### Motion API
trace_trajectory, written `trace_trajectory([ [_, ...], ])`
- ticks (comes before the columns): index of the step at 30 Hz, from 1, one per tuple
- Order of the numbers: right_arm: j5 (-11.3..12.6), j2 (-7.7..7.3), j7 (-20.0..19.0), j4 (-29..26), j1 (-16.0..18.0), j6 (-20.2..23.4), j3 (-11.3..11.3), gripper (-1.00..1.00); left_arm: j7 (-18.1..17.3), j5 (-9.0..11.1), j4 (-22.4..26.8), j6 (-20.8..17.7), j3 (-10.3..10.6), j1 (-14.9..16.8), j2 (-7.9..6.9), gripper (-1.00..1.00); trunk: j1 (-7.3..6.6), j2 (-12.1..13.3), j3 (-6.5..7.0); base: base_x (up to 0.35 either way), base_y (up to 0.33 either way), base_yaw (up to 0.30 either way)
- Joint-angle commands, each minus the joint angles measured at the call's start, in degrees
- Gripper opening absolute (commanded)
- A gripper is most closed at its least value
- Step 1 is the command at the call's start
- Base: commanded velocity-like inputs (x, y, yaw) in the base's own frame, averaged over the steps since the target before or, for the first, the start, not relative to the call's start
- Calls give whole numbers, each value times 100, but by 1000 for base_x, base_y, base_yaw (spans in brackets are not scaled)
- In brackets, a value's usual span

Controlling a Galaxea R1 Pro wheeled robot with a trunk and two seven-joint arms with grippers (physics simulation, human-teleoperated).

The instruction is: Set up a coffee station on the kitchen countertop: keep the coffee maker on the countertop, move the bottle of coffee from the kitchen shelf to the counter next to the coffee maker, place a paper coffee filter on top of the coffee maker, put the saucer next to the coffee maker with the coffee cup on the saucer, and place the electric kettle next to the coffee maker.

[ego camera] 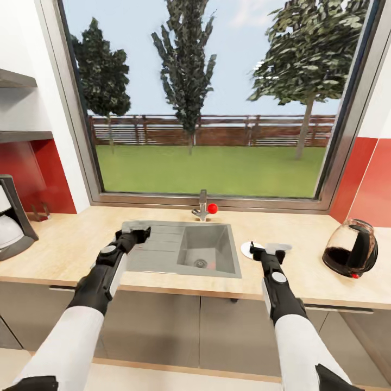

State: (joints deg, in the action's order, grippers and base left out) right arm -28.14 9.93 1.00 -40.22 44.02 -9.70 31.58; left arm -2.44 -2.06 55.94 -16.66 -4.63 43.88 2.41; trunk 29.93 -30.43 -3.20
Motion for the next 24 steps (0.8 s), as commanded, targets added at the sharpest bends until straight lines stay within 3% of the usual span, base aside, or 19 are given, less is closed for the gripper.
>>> trace_trajectory([
  [1, -61, 7, 3, -66, 69, 150, 32, 100, -64, -23, -48, -160, -20, 117, 6, 100, 3, -11, -14, 0, 0, 0],
  [6, -60, 7, 5, -291, 691, 1501, 4, 100, -185, -23, -875, -867, -23, 1079, 13, 100, 3, -11, -14, 0, 0, 0],
  [12, -68, 7, 11, -324, 1105, 2509, -324, 100, -292, -23, -2163, -1323, -28, 2195, 67, 100, 3, -11, -14, 0, 0, 0],
  [16, -69, 7, -13, -350, 1228, 3106, -488, 100, -627, -16, -3118, -1592, -76, 2943, 111, 100, 3, -11, -14, 0, 0, 0],
  [24, -69, 7, -46, -348, 1241, 3190, -525, 100, -1232, -34, -3238, -1629, -65, 2870, 101, 100, 3, -11, -14, 0, 0, 0],
])
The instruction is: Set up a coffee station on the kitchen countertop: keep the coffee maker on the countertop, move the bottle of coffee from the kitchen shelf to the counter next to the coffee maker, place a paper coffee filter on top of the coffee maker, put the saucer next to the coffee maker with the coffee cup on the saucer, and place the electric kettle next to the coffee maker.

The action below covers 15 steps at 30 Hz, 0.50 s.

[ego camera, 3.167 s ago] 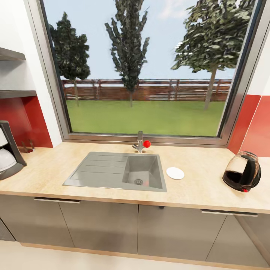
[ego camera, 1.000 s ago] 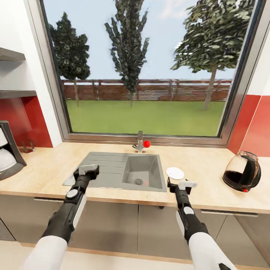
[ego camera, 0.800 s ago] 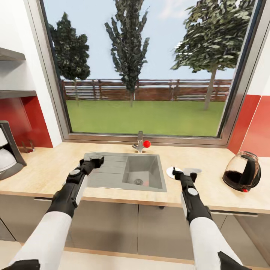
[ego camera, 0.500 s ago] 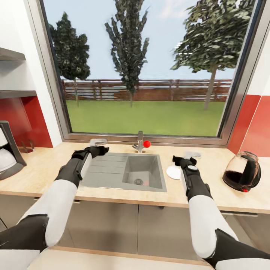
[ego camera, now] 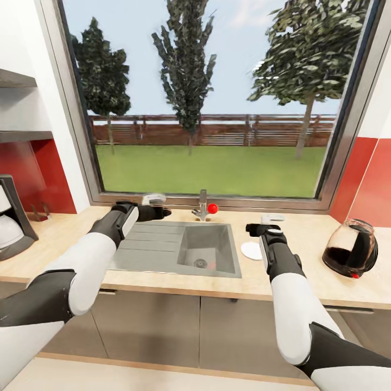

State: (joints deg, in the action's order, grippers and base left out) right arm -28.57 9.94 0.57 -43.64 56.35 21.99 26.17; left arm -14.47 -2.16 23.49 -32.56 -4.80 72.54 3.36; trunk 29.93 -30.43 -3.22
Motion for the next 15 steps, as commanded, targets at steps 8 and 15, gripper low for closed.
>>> trace_trajectory([
  [8, -18, 6, 11, 56, -1, 23, 18, 100, -240, -61, 31, -34, -15, -310, -1, 100, 3, -12, -12, 0, 0, -1],
  [15, -17, 6, 13, 115, -2, 17, 20, 100, -241, -70, 30, -25, 4, -336, -25, 100, 3, -12, -12, 0, 0, -178],
])
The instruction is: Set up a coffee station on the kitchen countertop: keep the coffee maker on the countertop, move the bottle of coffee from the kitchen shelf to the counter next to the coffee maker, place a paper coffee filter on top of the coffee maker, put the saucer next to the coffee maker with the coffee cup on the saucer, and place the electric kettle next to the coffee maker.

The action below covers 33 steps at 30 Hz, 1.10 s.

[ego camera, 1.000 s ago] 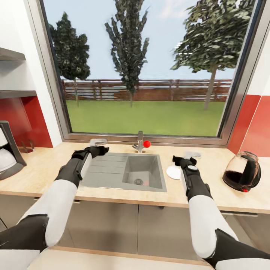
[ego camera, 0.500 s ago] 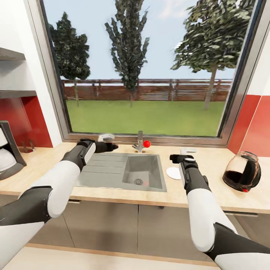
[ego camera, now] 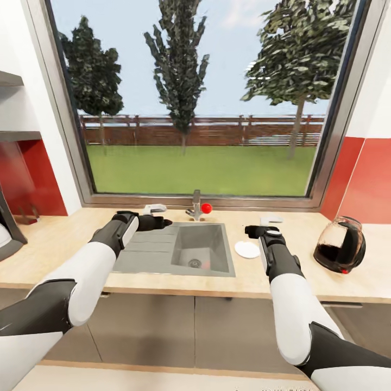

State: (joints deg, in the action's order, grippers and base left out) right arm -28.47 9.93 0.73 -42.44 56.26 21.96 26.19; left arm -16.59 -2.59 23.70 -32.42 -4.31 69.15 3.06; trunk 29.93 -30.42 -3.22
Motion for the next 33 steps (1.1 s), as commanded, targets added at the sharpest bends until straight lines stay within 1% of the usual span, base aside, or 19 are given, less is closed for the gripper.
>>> trace_trajectory([
  [1, -27, 7, -3, 161, 8, 19, 17, 100, -29, -23, 7, -37, -46, 3, 2, 100, 3, -12, -12, 0, 0, -260],
  [7, -27, 7, -2, 275, 8, 18, 25, 100, -44, 2, -5, -36, -51, -1, 2, 100, 3, -12, -12, 15, 0, -263],
  [16, -19, 7, -24, 411, 8, 18, 26, 100, -45, 13, 2, -37, -52, -107, 2, 100, 3, -12, -12, 77, 0, -265],
  [20, -25, 7, -215, 427, 8, 20, 26, 100, -46, 13, 1, -36, -59, -112, -9, 100, 3, -12, -12, 4, 0, -265],
  [26, -27, 7, -353, 456, 2, 25, 26, 100, -43, 20, -5, -45, -61, -112, -16, 100, 3, -12, -12, 19, 0, -265],
  [28, -23, 7, -363, 657, 0, 20, 26, 100, -44, 21, -15, -45, -67, -112, -17, 100, 3, -12, -12, 237, 0, -194],
  [29, -26, 7, -368, 925, -1, 21, 21, 100, -46, 22, -35, -45, -78, -113, -22, 100, 3, -12, -12, 296, 0, -71],
  [31, -27, 7, -375, 1192, 1, 22, 19, 100, -46, 22, -56, -45, -84, -115, -24, 100, 3, -12, -12, 226, 0, -37],
  [33, -27, 7, -378, 1336, 0, 23, 18, 100, -46, 22, -66, -45, -86, -118, -21, 100, 3, -12, -12, 105, 0, -17],
])
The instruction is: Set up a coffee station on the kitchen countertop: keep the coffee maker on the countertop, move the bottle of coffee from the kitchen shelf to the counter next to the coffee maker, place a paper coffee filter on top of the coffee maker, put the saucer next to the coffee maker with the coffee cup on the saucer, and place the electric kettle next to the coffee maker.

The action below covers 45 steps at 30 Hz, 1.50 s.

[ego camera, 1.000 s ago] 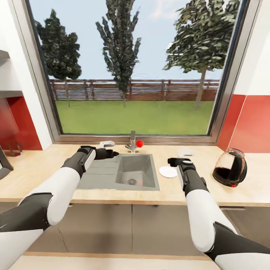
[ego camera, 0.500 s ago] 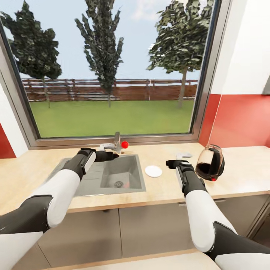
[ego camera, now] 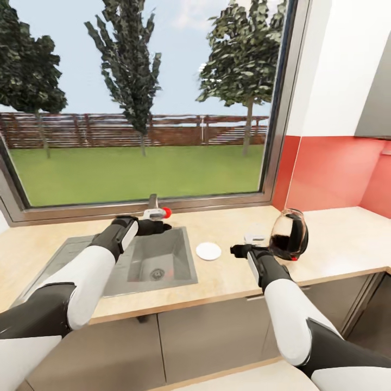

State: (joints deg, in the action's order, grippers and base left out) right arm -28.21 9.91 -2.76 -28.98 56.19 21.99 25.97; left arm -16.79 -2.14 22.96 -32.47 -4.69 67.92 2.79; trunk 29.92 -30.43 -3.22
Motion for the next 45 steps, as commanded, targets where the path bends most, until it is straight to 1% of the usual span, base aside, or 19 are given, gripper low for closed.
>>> trace_trajectory([
  [1, -53, 8, -35, 51, 6, 21, 40, 100, -26, -24, 4, -38, -45, -5, 6, 100, 4, -11, -12, 60, 0, -9],
  [2, -53, 8, -106, 109, 6, 22, 40, 100, -26, -24, 21, -34, -43, -64, 8, 100, 4, -11, -12, 31, 0, -5],
  [4, -59, 8, -701, 235, 6, 20, 44, 100, -26, -24, 64, -32, -46, -199, 16, 100, 4, -11, -12, 99, 0, -2],
  [5, -63, 8, -889, 265, 6, 19, 46, 100, -26, -24, 68, -31, -49, -216, 18, 100, 4, -11, -12, 217, 0, -1],
  [8, -67, 8, -1158, 301, 6, 17, 48, 100, -26, -24, 74, -35, -56, -237, 15, 100, 4, -11, -12, 274, 0, 0],
  [9, -72, 8, -1192, 306, 6, 15, 50, 100, -30, -24, 75, -37, -57, -239, 15, 100, 4, -11, -12, 315, 0, 0],
  [12, -79, 8, -1233, 312, 6, 10, 55, 100, -27, -24, 71, -39, -58, -243, 18, 100, 4, -11, -12, 288, 0, 0],
  [16, -79, 8, -1250, 314, -1, 8, 57, 100, -54, -17, 64, -39, -58, -251, 28, 100, 4, -11, -12, 97, 0, 0],
  [25, -79, 8, -1261, 307, -11, 7, 57, 100, -500, -23, 53, -47, -59, -253, 36, 100, 4, -11, -12, 241, 0, 0],
  [29, -79, 8, -1262, 306, -12, 7, 57, 100, -535, -24, 34, -48, -59, -253, 38, 100, 4, -11, -12, 230, 0, 0],
  [38, -88, 8, -1262, 314, -16, 23, 57, 100, -598, -15, -2, -55, -60, -253, 38, 100, 4, -11, -12, 16, 0, -47],
  [39, -88, 8, -1262, 314, -14, 24, 57, 100, -632, -15, -2, -56, -63, -253, 38, 100, 4, -11, -12, 1, 0, -203],
  [40, -88, 8, -1262, 314, -16, 25, 57, 100, -761, -15, -8, -57, -66, -253, 31, 100, 4, -11, -10, 0, 0, -250],
  [42, -88, 8, -1262, 319, -16, 25, 57, 100, -825, -15, -9, -57, -67, -255, 24, 100, 4, -11, -6, 3, 0, -255],
  [45, -88, 8, -1262, 385, -18, 25, 57, 100, -1067, -15, -11, -57, -74, -261, 6, 100, 4, -11, -4, 142, 0, -150],
])
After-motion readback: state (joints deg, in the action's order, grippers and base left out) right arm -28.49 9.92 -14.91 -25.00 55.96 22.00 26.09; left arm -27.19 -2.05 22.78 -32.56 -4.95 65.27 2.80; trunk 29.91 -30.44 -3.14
